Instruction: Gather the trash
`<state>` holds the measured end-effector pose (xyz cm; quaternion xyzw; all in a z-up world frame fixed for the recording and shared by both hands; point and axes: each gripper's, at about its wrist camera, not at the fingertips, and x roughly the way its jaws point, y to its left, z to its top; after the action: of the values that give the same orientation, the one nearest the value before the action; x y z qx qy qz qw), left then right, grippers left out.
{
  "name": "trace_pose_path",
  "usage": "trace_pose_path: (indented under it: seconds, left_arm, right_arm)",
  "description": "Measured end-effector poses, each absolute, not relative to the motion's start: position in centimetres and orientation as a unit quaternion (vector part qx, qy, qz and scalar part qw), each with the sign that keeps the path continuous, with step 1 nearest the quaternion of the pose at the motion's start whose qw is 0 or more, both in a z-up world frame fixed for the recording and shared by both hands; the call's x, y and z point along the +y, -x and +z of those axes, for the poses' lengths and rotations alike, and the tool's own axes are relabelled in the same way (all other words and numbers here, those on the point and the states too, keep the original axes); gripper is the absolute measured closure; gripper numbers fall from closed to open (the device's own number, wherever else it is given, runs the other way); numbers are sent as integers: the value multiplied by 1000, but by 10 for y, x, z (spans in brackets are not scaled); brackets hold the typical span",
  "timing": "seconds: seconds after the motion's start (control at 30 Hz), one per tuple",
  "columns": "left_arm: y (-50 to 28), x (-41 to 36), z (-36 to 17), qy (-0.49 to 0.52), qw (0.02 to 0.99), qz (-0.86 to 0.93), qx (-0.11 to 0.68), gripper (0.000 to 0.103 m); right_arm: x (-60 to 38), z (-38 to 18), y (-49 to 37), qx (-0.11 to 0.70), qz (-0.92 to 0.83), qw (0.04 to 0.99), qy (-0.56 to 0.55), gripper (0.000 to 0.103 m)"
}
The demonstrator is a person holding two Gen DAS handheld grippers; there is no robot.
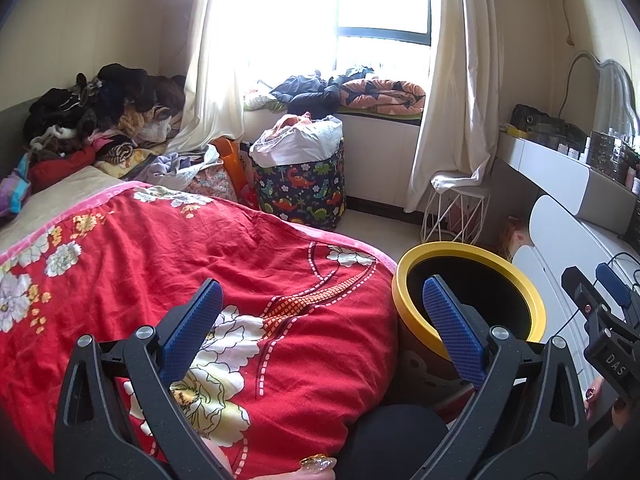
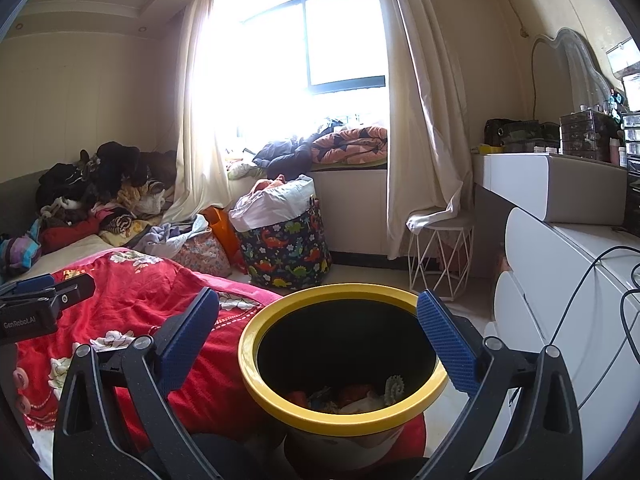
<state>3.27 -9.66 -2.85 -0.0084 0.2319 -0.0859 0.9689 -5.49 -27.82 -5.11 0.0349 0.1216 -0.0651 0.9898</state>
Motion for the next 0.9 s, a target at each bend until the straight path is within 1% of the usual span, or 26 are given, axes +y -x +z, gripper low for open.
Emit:
trace_pose_path:
  seconds: [0.9]
  left_arm:
    - [-33, -98, -23, 8, 970, -86, 228, 11]
  right_arm:
    - [-281, -49, 57, 125, -65, 989, -38, 6]
